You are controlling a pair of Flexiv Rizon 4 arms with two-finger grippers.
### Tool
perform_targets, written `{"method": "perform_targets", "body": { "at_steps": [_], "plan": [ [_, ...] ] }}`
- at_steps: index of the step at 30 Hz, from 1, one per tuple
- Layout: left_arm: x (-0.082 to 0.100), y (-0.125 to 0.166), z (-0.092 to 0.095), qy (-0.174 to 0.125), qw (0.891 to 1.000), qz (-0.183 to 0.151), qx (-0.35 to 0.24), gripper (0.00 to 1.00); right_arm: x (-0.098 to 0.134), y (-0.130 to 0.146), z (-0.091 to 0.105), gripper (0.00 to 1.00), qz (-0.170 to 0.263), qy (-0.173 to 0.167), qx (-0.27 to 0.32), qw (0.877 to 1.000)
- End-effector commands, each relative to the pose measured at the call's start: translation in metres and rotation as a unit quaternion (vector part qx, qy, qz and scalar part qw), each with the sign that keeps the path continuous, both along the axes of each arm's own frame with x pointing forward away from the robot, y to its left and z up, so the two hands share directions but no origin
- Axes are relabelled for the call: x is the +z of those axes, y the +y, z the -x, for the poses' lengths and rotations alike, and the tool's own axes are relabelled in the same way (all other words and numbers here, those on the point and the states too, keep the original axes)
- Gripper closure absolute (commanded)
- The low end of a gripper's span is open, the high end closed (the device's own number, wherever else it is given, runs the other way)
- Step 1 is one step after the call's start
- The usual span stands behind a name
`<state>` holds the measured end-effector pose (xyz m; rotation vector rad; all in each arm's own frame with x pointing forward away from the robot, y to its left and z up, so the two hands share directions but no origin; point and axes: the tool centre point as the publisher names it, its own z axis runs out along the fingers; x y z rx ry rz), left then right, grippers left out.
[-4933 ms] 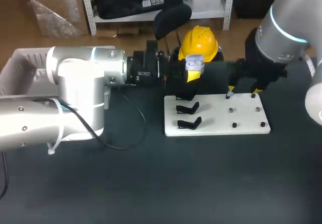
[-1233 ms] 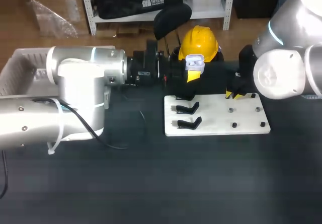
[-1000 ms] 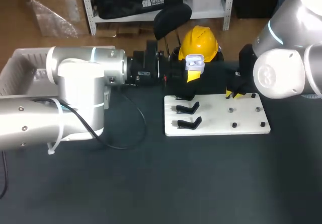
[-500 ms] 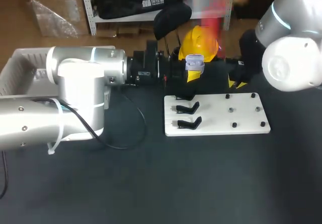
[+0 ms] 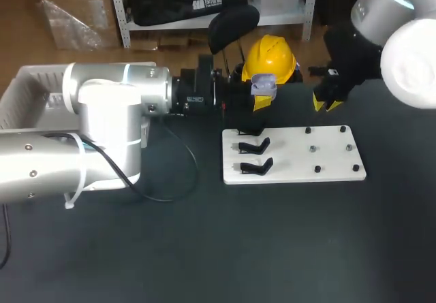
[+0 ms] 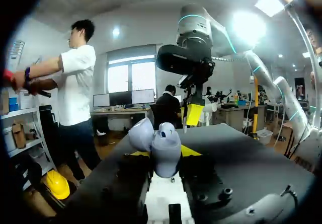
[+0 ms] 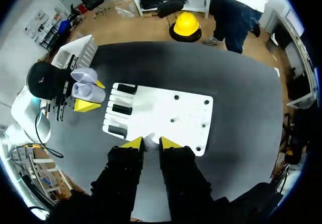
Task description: Pick up each earbud case from the left stands, insert the matching earbuds, close the lid, and place the case in the box.
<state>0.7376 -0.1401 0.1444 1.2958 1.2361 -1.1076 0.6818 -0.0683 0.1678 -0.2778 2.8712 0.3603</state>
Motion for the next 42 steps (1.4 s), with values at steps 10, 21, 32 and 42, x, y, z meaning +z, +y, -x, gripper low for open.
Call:
{"method": "perform_targets", "body": {
  "at_steps": [10, 21, 32, 42],
  "plan": [
    [-0.001, 0.0, 0.002, -0.003, 1.0, 0.003, 0.003, 1.0, 0.052, 0.036, 0.029, 1.0, 0.014, -0.005, 0.021, 1.0],
    [-0.001, 0.0, 0.002, -0.003, 1.0, 0.003, 0.003, 1.0, 0.071, 0.09, 0.024, 1.0, 0.024, -0.007, 0.053, 0.998],
    [-0.001, 0.0, 0.002, -0.003, 1.0, 0.003, 0.003, 1.0, 0.06, 0.112, 0.01, 1.0, 0.039, -0.013, 0.048, 0.998],
    [-0.001, 0.0, 0.002, -0.003, 1.0, 0.003, 0.003, 1.0, 0.043, 0.114, -0.012, 1.0, 0.053, -0.029, 0.083, 0.995]
  ]
}}
